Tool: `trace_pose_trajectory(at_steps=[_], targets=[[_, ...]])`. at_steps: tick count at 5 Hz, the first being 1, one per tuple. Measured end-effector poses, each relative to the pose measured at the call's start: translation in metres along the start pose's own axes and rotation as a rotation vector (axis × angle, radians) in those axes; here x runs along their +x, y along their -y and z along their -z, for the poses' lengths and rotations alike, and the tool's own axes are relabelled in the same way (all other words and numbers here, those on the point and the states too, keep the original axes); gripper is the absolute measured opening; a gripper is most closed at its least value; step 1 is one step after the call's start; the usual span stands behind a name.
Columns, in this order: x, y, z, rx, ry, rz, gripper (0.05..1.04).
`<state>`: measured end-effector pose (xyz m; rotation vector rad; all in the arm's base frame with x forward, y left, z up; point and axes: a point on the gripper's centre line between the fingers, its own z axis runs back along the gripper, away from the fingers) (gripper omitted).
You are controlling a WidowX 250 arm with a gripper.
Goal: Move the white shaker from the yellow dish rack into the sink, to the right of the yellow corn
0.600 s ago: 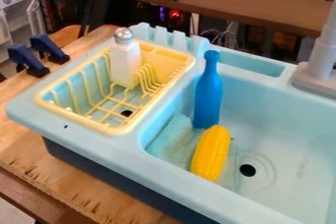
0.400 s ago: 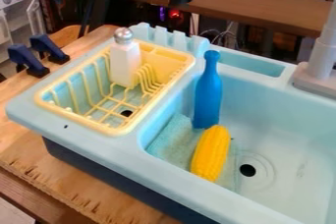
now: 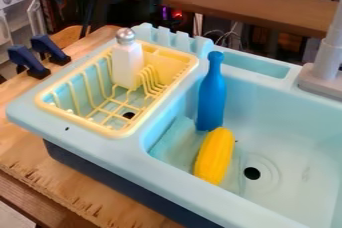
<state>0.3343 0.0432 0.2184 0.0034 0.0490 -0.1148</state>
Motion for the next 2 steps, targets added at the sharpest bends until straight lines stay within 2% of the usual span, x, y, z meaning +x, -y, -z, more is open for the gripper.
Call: trace_pose_trajectory(at_steps=[1, 2], targets=[[-0.0024, -0.0101, 0.0004, 0.037, -0.011, 0.000, 1.003], [-0.0029, -0.0143, 0.0073, 0.058, -0.052, 0.003, 1.003]])
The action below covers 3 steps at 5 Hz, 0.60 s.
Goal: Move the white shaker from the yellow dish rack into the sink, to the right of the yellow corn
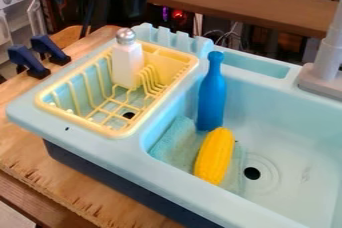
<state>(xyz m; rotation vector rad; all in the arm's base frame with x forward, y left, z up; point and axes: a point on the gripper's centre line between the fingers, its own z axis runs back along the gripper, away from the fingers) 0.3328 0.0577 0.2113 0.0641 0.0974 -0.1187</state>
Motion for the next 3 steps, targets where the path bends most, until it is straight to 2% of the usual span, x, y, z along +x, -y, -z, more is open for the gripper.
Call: trace_pose_trajectory(at_steps=[1, 2, 3], targets=[[-0.005, -0.003, 0.008, 0.006, -0.040, -0.009, 1.003], [-0.005, -0.004, 0.019, -0.014, -0.047, -0.018, 1.003], [-0.002, -0.004, 0.026, -0.033, -0.026, -0.018, 1.003]])
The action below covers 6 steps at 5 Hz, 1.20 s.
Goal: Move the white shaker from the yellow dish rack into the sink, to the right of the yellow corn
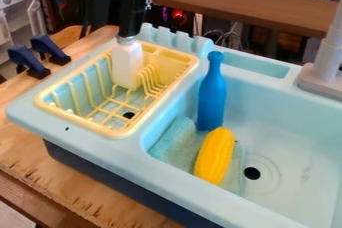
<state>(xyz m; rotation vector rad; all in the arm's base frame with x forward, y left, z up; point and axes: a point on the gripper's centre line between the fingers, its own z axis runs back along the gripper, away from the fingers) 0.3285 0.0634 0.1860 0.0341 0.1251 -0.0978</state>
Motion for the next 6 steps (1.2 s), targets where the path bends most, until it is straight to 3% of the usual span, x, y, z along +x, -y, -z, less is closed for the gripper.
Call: trace_pose_trajectory(at_steps=[2, 5, 6], targets=[[0.008, 0.006, 0.006, 0.008, 0.102, 0.081, 1.003], [0.016, 0.006, 0.015, 0.010, 0.149, 0.091, 0.966], [0.017, 0.005, 0.018, 0.001, 0.157, 0.081, 0.730]])
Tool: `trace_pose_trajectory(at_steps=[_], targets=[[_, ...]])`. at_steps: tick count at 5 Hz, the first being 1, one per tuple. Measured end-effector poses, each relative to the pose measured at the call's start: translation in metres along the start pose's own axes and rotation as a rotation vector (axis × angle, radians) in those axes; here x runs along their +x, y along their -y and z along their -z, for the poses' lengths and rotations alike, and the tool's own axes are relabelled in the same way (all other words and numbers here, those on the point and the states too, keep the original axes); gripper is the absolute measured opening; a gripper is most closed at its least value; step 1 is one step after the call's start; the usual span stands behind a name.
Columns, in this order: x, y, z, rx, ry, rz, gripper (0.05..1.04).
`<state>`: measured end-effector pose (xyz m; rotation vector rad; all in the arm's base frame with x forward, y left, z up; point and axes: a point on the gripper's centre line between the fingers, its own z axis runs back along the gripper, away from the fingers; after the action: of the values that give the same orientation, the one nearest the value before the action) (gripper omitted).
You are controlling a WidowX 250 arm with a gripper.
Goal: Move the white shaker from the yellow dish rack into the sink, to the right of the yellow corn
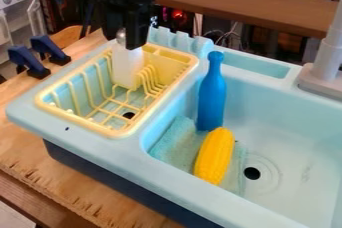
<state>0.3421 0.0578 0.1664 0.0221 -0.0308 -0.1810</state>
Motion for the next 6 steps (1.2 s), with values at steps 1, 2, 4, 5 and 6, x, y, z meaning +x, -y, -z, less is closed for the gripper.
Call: trace_pose_trajectory(at_steps=[1, 2, 4, 5, 6], targets=[[-0.002, -0.001, 0.000, -0.008, -0.005, -0.011, 0.534], [-0.003, -0.002, 0.002, -0.025, -0.004, -0.035, 0.525], [-0.013, 0.006, -0.031, -0.036, 0.021, -0.086, 0.525], [-0.012, 0.015, -0.074, 0.000, 0.113, -0.055, 0.525], [-0.012, 0.024, -0.096, 0.026, 0.153, -0.020, 0.525]])
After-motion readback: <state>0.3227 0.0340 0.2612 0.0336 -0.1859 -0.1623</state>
